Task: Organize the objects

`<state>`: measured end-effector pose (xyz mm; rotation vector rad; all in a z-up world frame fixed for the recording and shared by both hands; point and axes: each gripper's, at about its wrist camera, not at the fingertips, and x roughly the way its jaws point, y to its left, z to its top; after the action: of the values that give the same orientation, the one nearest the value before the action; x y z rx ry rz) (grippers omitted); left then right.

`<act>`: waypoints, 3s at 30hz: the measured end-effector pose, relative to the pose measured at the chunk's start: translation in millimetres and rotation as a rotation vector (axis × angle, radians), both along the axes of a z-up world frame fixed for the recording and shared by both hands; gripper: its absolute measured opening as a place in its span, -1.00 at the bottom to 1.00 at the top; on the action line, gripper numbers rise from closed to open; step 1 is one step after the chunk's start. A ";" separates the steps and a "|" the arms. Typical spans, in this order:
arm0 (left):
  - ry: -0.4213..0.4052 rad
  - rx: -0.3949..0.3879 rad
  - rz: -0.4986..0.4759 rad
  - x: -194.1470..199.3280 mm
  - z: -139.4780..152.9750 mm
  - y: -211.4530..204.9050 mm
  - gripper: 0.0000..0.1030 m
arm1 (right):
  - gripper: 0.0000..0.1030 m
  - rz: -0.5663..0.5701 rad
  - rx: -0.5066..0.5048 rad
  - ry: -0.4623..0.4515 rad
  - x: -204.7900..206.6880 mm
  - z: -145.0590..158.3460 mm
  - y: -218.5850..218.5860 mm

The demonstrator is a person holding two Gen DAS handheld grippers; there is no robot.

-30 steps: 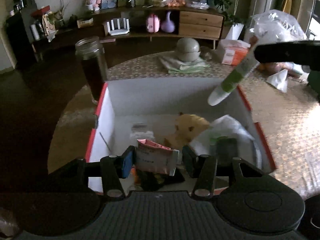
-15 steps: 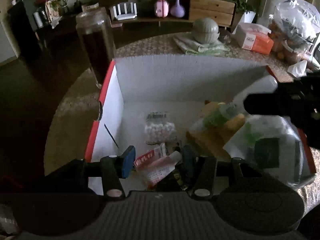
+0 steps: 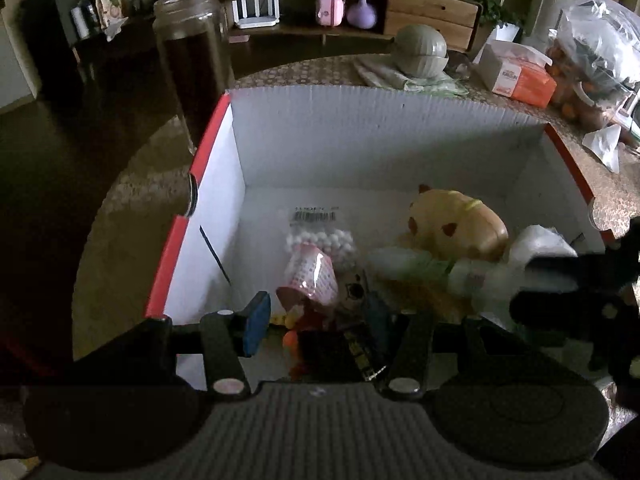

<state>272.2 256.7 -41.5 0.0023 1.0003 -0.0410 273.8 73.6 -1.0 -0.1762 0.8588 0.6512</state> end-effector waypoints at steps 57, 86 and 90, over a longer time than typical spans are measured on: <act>-0.310 -0.056 0.066 -136.4 75.7 -63.0 0.66 | 0.99 -0.024 0.176 -0.196 -103.4 43.5 -97.7; -0.358 0.018 0.067 -157.3 79.5 -88.4 0.99 | 1.00 -0.017 0.182 -0.186 -118.4 38.1 -121.6; -0.354 0.004 0.054 -157.2 79.1 -89.6 0.99 | 0.99 -0.026 0.184 -0.174 -117.6 36.2 -124.3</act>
<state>115.0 167.1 37.6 -0.0131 0.6462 0.0109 156.2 -50.7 35.2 -0.0543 0.6290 0.6768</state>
